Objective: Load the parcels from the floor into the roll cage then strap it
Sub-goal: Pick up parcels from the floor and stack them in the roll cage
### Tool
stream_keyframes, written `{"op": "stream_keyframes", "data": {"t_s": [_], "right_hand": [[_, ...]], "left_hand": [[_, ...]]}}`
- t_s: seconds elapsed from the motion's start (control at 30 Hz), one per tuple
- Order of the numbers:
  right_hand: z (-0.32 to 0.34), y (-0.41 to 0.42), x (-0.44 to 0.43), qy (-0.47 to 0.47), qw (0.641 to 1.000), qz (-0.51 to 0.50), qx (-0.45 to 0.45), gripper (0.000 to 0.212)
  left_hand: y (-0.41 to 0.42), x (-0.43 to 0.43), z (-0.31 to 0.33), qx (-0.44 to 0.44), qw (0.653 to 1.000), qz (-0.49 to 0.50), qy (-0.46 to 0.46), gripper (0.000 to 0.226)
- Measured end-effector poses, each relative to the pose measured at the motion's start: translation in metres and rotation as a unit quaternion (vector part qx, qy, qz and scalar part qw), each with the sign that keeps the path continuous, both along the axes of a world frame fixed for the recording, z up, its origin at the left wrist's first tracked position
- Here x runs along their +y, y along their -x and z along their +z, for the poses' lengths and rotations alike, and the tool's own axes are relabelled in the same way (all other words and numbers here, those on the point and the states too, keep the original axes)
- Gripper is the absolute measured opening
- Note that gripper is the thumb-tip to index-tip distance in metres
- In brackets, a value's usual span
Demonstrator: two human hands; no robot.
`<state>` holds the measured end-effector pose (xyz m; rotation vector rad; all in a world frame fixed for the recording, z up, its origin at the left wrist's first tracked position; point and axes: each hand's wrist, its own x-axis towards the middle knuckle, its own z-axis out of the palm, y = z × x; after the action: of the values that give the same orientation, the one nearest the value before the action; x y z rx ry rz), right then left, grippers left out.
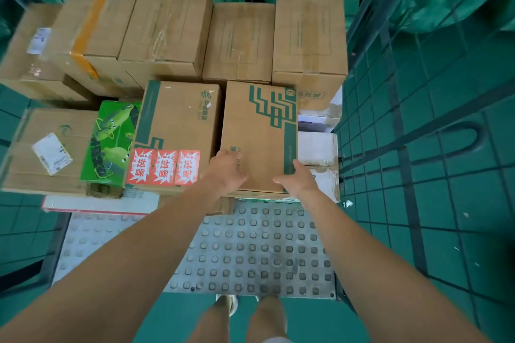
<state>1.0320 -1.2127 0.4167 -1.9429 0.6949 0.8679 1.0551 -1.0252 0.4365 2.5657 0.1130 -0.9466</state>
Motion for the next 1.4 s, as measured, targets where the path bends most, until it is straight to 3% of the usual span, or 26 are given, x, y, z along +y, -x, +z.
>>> {"op": "stream_keyframes", "data": {"t_s": [0.1,0.23,0.37,0.53,0.77,0.9,1.13,1.4], "right_hand": [[0.017,0.01,-0.002,-0.023,0.999,-0.013,-0.018,0.069],[0.049,0.034,-0.008,-0.028,0.996,-0.075,-0.042,0.032],[0.079,0.077,-0.009,-0.015,0.983,-0.164,-0.081,0.063],[0.116,0.158,0.007,0.001,0.936,-0.325,-0.134,0.063],[0.153,0.294,0.046,0.048,0.823,-0.527,-0.207,0.059],[0.161,0.376,0.058,0.057,0.729,-0.643,-0.228,0.055],[0.175,0.533,0.084,0.091,0.571,-0.781,-0.238,0.051],[0.181,0.704,0.134,0.14,0.427,-0.865,-0.224,0.045]], "left_hand": [[0.005,-0.002,0.018,0.014,0.998,0.022,0.049,0.054],[0.017,-0.006,0.043,0.015,0.995,0.018,0.096,0.051],[0.035,-0.017,0.074,0.012,0.989,-0.043,0.138,0.052],[0.078,-0.033,0.11,0.002,0.974,-0.137,0.182,0.047],[0.173,-0.06,0.135,0.034,0.94,-0.227,0.253,0.017],[0.238,-0.082,0.146,0.071,0.907,-0.325,0.258,0.043],[0.383,-0.118,0.172,0.127,0.836,-0.463,0.265,0.04],[0.565,-0.12,0.179,0.163,0.745,-0.597,0.249,0.039]]}}
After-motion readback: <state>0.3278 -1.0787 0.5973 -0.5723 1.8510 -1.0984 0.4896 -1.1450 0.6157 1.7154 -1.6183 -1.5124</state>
